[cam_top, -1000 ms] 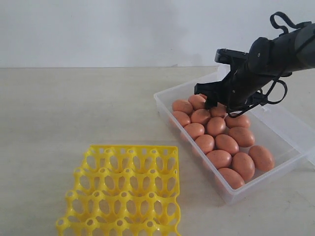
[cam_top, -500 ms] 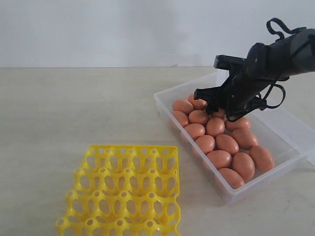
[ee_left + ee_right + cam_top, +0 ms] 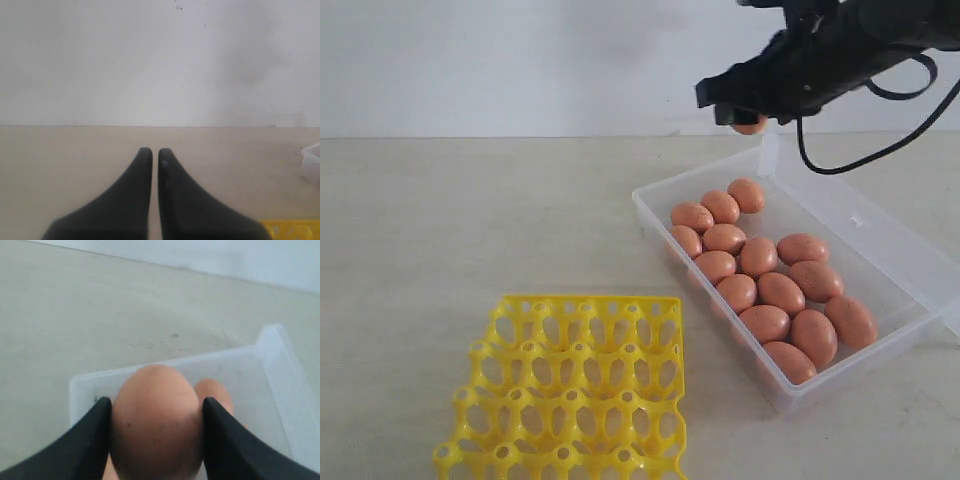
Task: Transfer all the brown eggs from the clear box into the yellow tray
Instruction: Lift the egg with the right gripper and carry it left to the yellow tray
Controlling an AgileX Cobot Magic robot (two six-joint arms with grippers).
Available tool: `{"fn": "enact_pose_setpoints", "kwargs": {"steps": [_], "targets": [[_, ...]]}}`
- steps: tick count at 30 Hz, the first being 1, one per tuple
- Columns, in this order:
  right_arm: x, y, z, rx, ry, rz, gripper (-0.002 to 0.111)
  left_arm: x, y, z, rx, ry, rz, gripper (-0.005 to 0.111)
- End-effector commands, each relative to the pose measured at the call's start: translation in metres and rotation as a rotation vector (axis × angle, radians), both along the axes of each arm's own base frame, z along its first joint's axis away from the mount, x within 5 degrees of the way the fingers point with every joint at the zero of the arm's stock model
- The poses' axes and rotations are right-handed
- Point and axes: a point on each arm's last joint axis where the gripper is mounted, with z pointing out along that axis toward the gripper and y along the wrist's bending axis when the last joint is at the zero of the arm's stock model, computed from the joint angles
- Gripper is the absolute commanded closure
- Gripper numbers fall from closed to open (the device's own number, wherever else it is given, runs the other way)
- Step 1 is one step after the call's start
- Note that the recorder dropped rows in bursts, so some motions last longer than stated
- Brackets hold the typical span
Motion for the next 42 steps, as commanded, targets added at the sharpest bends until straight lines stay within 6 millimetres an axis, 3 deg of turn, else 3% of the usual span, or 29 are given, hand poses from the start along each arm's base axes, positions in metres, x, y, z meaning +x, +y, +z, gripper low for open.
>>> {"fn": "enact_pose_setpoints", "kwargs": {"steps": [1,2,4,7,8,10,12,16,18,20,25,31,37,40,42], "targets": [[-0.025,0.069,0.016,-0.184,-0.170,0.420,0.108,0.000,0.000,0.003,-0.011,-0.020,0.003,0.103],[-0.036,0.093,0.011,-0.241,-0.189,0.585,0.108,0.000,0.000,0.003,-0.011,-0.020,0.003,0.103],[-0.053,0.118,0.004,-0.287,-0.187,0.788,0.108,0.000,0.000,0.003,-0.011,-0.020,0.003,0.103],[-0.073,0.142,-0.003,-0.290,-0.145,0.931,0.108,0.000,0.000,0.003,-0.011,-0.020,0.003,0.103],[-0.080,0.155,-0.002,-0.216,-0.149,0.921,0.108,0.000,0.000,0.003,-0.011,-0.020,0.003,0.103],[-0.084,0.176,0.008,0.006,-0.177,0.809,0.108,0.000,0.000,0.003,-0.011,-0.020,0.003,0.103],[-0.081,0.190,0.011,0.108,-0.252,0.686,0.108,0.000,0.000,0.003,-0.011,-0.022,0.003,0.103],[-0.061,0.190,-0.002,0.249,-0.227,0.219,0.108,0.000,0.000,0.003,-0.011,-0.022,0.003,0.103],[-0.057,0.184,-0.002,0.287,-0.224,0.102,0.108,0.000,0.000,0.003,-0.011,-0.022,0.003,0.103],[-0.054,0.181,0.001,0.212,-0.305,0.118,0.108,0.000,0.000,0.003,-0.011,-0.024,0.004,0.103],[-0.055,0.189,0.008,-0.156,-0.568,0.456,0.108,0.000,0.000,0.003,-0.011,-0.024,0.004,0.103],[-0.058,0.194,0.012,-0.446,-0.766,0.684,0.108,0.000,0.000,0.003,-0.011,-0.024,0.004,0.103],[-0.075,0.214,0.015,-0.953,-1.113,1.056,0.108,0.000,0.000,0.003,-0.011,-0.024,0.004,0.103],[-0.092,0.232,0.018,-0.899,-1.169,1.077,0.108,0.000,0.000,0.003,-0.011,-0.024,0.004,0.103],[-0.105,0.244,0.021,-0.667,-1.097,1.003,0.108,0.000,0.000,0.003,-0.011,-0.024,0.004,0.103]]}}
